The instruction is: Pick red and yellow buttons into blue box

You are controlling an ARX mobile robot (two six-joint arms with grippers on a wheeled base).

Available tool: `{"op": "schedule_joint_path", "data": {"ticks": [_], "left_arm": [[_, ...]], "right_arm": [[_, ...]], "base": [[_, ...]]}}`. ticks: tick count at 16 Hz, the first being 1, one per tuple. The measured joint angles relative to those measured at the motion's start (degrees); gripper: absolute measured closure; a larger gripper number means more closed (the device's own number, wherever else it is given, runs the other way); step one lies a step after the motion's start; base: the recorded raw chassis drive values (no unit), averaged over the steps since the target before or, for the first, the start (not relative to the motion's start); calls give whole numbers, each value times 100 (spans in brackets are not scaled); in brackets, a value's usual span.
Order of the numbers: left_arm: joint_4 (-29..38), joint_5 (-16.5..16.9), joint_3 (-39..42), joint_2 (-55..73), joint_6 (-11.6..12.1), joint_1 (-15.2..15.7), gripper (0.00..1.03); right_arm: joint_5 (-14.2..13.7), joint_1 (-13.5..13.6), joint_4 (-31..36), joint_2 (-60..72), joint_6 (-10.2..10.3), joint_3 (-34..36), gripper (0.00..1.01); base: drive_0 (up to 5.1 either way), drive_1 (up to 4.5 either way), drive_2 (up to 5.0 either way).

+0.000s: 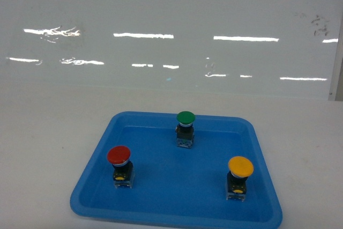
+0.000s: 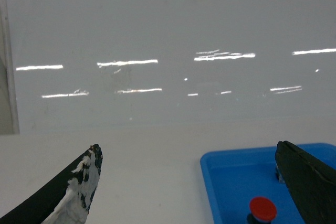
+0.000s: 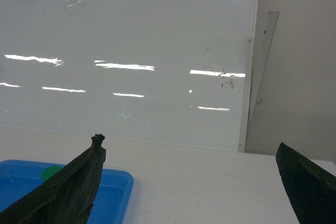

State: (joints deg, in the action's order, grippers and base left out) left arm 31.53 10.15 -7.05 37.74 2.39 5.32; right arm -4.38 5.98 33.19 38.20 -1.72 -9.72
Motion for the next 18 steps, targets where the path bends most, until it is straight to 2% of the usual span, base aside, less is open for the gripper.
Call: {"op": "schedule_joint_path", "data": {"ticks": [2,4,5,6,7,8,10,11,12,13,14,15,18], "left_arm": [[219,7,-177,417,63,-76,5],[468,114,-577,1445,76,-297,5],[848,17,-933,2557,133,-483,5],[1099,-179,-1322,3469,291,-590,5],[1051,-264,-1344,3526,409,-590,5],[1051,-264,-1344,3528,411,-590,5],[1056,-264,-1344,3526,411,-592,5],[1056,-267,-1344,3526,411,-592,5],[1054,-264,-1344,3528,411,-592,5],[1054,-264,-1344,3526,411,-592,5],[1054,-264,-1344,3526,411,-592,5],[1054,-264,-1344,3528,411,-592,5],[1054,-267,-1344,3528,411,-592,5]], "right_arm": [[-11,66,177,402,-42,-153,3],[-83,201,323,1259,-103,-428,3],[-234,420,614,1790,-216,-651,3],[-391,654,870,2404,-450,-774,3],[-378,726,750,2312,-656,-745,3],[-352,708,787,2354,-691,-745,3],[-52,459,977,3080,-693,-894,3],[39,391,859,3565,-717,-1062,3],[166,323,887,4070,-780,-1250,3],[459,256,780,4444,-1008,-1515,3],[730,262,614,4527,-1204,-1672,3],[966,321,452,4583,-1294,-1832,3],[1169,627,323,5051,-1217,-2210,3]], "base": [[0,0,0],[0,0,0],[0,0,0],[0,0,0],[0,0,0],[0,0,0],[0,0,0],[0,0,0],[0,0,0],[0,0,0],[0,0,0],[0,0,0],[0,0,0]]}}
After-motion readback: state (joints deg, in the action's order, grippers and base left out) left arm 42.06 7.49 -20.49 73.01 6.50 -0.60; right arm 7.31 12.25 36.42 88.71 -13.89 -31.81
